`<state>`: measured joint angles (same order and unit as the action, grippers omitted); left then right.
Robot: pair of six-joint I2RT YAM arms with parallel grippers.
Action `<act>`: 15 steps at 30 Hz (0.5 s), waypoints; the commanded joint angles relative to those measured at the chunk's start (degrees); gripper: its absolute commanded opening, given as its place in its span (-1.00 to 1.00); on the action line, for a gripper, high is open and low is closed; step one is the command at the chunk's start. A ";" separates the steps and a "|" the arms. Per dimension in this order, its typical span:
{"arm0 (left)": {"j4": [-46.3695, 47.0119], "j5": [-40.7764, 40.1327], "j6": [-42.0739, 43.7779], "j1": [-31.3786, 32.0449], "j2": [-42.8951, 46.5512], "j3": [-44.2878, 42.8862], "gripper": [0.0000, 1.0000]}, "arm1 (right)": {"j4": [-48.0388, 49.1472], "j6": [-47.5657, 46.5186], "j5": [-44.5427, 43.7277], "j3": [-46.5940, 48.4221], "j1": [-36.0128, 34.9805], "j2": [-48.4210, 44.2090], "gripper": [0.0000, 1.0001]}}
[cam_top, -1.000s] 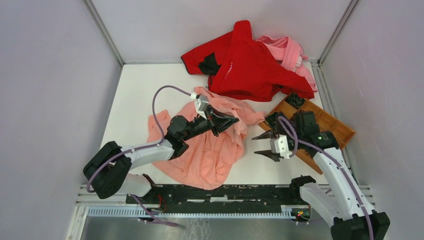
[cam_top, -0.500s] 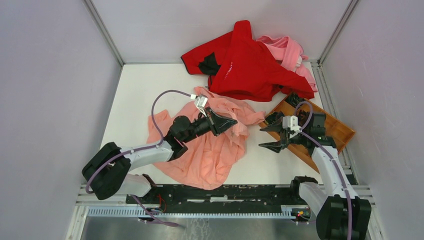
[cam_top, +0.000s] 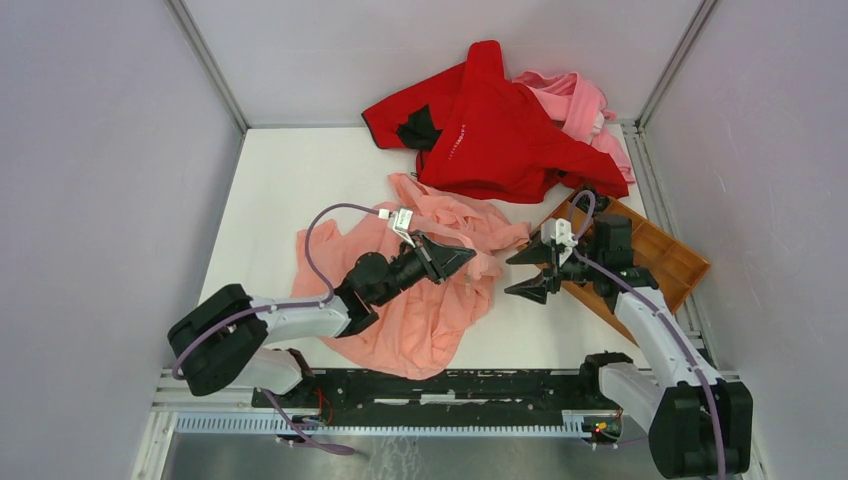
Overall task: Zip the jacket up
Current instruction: Place the jacket at the center of the board.
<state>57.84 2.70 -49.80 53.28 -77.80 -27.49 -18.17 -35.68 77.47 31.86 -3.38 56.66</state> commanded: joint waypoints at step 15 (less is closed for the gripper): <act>6.40 -5.41 -4.83 1.90 -2.77 -0.57 -0.96 | 52.67 51.19 -14.10 -10.42 -10.68 -1.21 0.33</act>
<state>60.25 -1.54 -52.93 54.74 -80.25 -27.49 21.89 4.01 67.02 22.35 -13.02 54.22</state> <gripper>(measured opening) 0.043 0.680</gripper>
